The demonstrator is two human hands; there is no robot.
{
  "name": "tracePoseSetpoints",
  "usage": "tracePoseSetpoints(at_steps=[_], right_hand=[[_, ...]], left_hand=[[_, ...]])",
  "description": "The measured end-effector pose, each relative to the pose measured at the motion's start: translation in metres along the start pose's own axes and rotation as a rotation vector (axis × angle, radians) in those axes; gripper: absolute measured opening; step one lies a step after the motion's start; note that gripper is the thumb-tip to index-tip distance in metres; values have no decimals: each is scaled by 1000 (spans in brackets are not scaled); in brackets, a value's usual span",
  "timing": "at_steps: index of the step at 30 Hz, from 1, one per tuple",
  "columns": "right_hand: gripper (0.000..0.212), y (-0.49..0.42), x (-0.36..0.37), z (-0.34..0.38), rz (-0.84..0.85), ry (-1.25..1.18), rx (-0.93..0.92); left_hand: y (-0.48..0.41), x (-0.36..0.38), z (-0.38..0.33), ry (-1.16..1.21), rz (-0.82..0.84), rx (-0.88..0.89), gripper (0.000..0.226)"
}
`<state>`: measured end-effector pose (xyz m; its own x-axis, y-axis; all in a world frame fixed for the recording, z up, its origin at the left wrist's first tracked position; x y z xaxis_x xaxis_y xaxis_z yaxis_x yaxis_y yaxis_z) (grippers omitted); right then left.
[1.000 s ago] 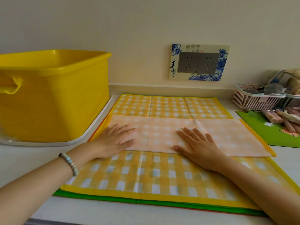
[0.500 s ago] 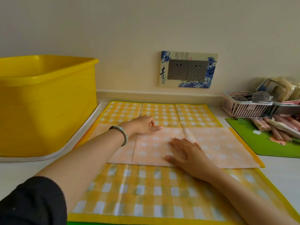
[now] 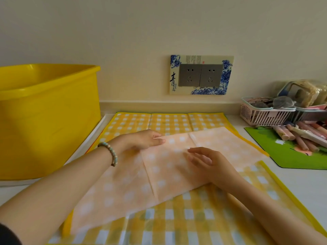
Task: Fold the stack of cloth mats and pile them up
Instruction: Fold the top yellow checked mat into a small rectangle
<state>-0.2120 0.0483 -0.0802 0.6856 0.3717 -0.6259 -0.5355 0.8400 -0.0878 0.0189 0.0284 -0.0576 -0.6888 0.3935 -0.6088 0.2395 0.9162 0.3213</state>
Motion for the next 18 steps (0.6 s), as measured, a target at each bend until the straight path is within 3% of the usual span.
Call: tracePoseSetpoints(at_steps=[3,5,12,18], right_hand=[[28,4,4,8,-11,-41,-46],[32,6,10,12,28,-26,-68],[48,10,24,14,254,356,-151],[48,12,30,10,232,482,-190]], left_hand=[[13,1,7,264,-283,39,36],[20,7,15,320,-445,-8,39],[25,30,29,354,-354,-82,34],[27,28,27,314,-398,-75,44]])
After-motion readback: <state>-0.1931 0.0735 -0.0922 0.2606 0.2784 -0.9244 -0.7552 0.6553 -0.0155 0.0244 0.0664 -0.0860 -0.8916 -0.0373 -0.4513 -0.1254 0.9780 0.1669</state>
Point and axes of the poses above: each hand's wrist, its own y-axis away from the middle knuckle, its own x-axis out of the palm, z = x × y, the point moved 3 cm from there along -y, towards the middle knuckle, and after that the axes turned 9 degrees about z, right-handed, at the moved point
